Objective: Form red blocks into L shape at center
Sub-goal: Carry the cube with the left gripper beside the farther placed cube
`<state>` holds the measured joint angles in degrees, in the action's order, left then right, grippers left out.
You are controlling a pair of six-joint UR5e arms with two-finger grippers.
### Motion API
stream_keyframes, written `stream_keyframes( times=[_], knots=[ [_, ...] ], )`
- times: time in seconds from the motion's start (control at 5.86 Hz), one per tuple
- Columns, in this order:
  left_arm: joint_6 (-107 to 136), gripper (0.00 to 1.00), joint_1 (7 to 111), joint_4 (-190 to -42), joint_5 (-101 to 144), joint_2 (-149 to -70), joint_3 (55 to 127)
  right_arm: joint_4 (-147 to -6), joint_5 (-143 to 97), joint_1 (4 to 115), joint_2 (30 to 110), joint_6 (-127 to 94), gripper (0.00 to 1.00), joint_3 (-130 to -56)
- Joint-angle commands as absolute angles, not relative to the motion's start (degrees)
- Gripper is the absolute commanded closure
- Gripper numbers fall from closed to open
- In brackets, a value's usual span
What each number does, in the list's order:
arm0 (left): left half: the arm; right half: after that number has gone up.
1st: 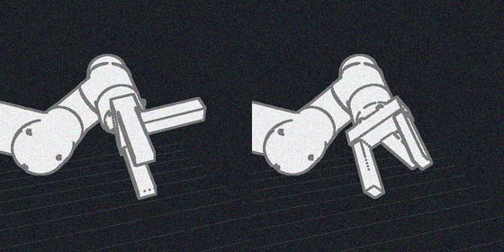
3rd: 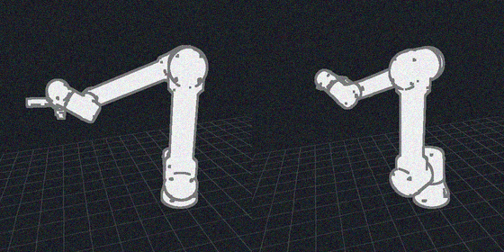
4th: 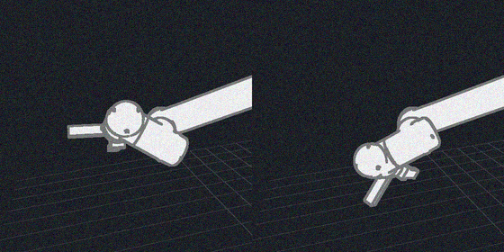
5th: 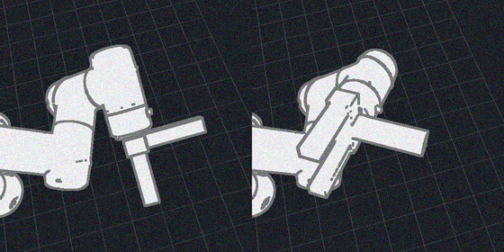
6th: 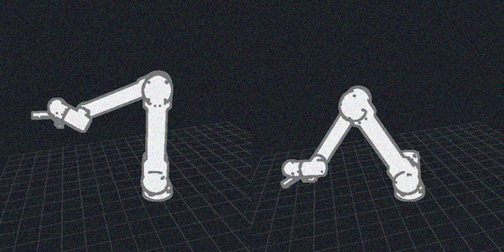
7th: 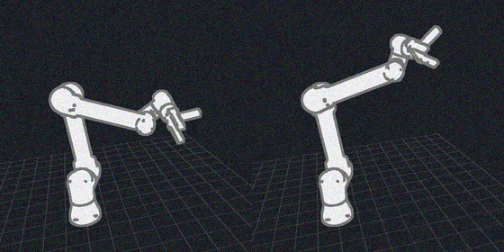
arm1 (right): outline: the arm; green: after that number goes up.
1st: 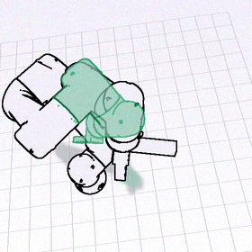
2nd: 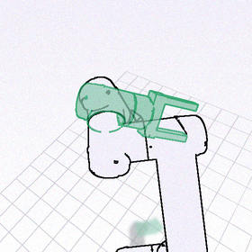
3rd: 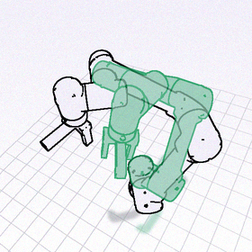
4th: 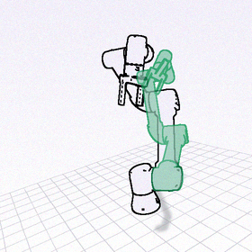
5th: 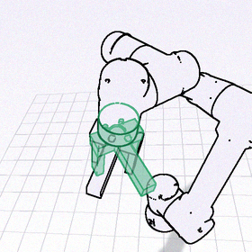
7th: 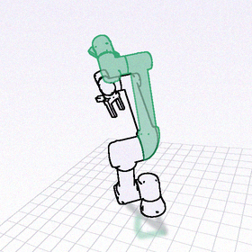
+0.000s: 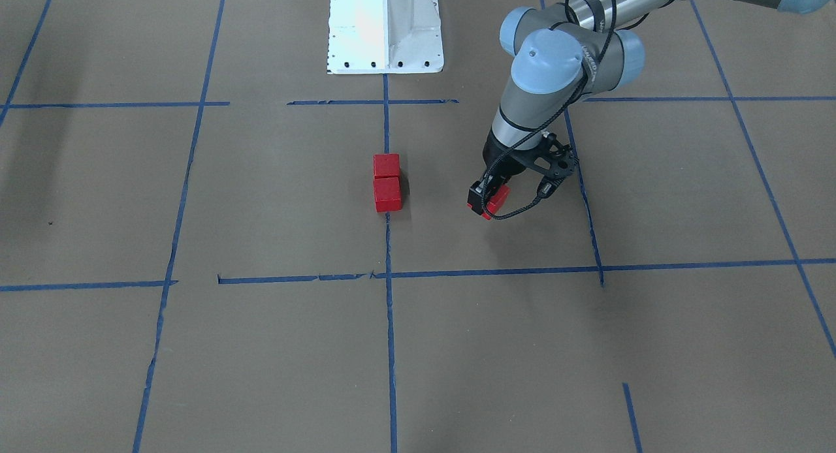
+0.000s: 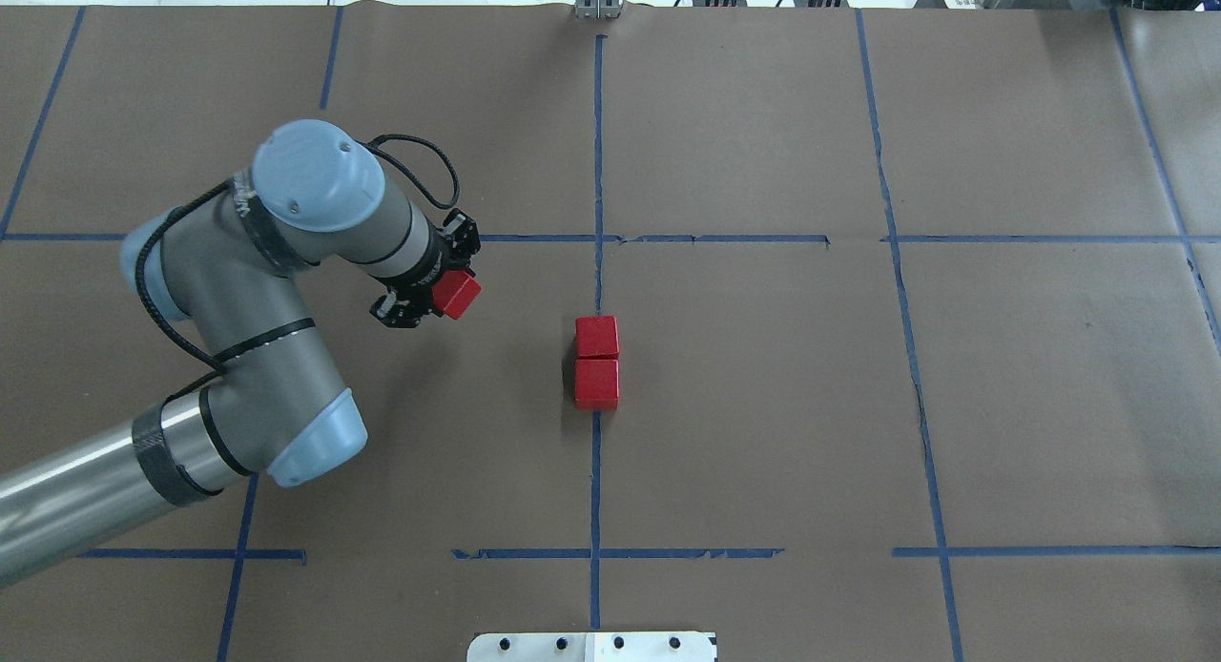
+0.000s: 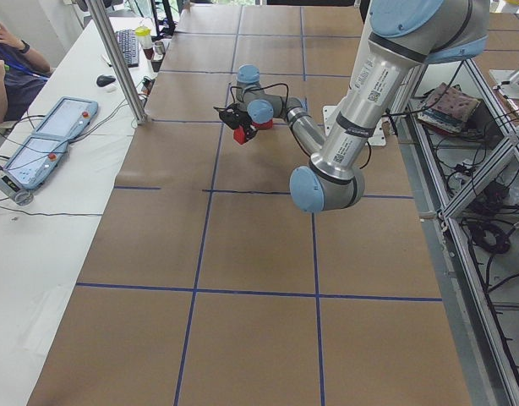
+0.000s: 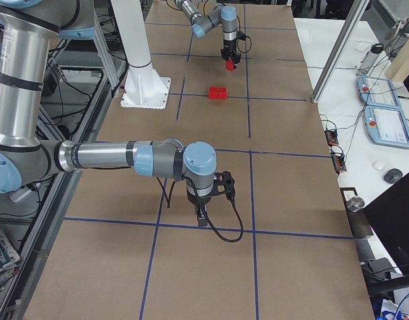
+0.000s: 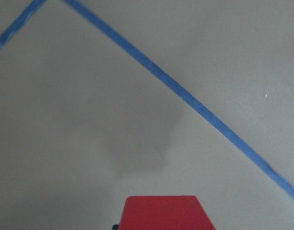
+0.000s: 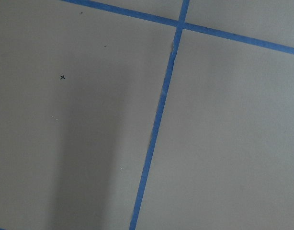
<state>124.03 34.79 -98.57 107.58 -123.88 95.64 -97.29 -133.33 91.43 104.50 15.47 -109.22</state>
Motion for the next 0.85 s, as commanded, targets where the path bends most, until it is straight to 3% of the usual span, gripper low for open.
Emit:
stream_keyframes(
  times=[0.0, 0.34, 0.68],
  knots=[
    [143.20, 0.86, 30.77, -89.09, 103.89, -131.26, 92.31, -97.29, -133.33, 91.41, 104.50, 15.56, 0.00, -109.42],
    [149.32, 0.86, 28.92, -88.67, 103.89, -139.45, 82.05, -97.29, -133.33, 91.41, 104.50, 15.64, 0.00, -109.42],
    [149.24, 0.86, 27.51, -88.86, 103.89, -139.48, 81.57, -97.29, -133.24, 91.41, 104.59, 15.73, 0.00, -109.25]
  ],
)
